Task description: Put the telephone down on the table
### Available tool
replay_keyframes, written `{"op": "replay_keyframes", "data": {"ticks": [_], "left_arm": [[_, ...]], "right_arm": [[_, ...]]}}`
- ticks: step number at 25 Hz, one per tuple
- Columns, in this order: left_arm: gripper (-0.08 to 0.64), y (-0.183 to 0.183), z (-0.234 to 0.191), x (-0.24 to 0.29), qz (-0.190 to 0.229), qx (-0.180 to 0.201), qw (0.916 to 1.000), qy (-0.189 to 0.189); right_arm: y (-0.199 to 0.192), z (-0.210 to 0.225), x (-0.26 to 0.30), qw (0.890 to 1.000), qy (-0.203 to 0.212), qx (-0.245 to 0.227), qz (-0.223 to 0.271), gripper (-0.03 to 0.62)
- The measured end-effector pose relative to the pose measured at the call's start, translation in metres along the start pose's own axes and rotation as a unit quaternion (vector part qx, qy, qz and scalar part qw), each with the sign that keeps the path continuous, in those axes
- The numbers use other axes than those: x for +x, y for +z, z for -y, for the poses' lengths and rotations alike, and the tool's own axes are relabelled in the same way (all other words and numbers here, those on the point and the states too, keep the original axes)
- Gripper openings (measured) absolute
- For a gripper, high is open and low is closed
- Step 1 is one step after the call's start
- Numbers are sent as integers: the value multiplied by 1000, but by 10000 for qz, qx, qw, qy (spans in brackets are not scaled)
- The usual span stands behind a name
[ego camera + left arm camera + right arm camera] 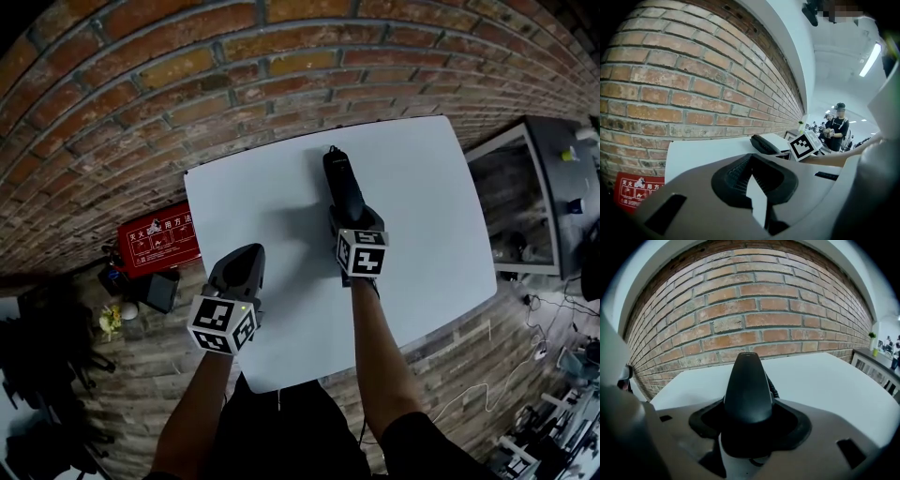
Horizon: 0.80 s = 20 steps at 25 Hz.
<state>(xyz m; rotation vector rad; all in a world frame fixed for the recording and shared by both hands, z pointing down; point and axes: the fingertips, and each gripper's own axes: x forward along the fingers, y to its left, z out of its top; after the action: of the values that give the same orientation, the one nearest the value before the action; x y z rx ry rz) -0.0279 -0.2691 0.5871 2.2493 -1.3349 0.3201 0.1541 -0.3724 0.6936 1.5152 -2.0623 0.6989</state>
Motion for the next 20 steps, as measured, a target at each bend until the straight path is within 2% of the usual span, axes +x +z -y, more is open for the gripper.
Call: {"op": "replay_keyframes", "data": {"ticks": [11,20], "left_arm": [[12,-4,0,-7,-68,-30,10000,-9],[12,-1,-2,-21,-55,32,10000,-10]], "right_arm": [[-9,-4,10,9979,-217,-453,-419,278],[-10,-6,9,9968,-94,-597,-524,279]]}}
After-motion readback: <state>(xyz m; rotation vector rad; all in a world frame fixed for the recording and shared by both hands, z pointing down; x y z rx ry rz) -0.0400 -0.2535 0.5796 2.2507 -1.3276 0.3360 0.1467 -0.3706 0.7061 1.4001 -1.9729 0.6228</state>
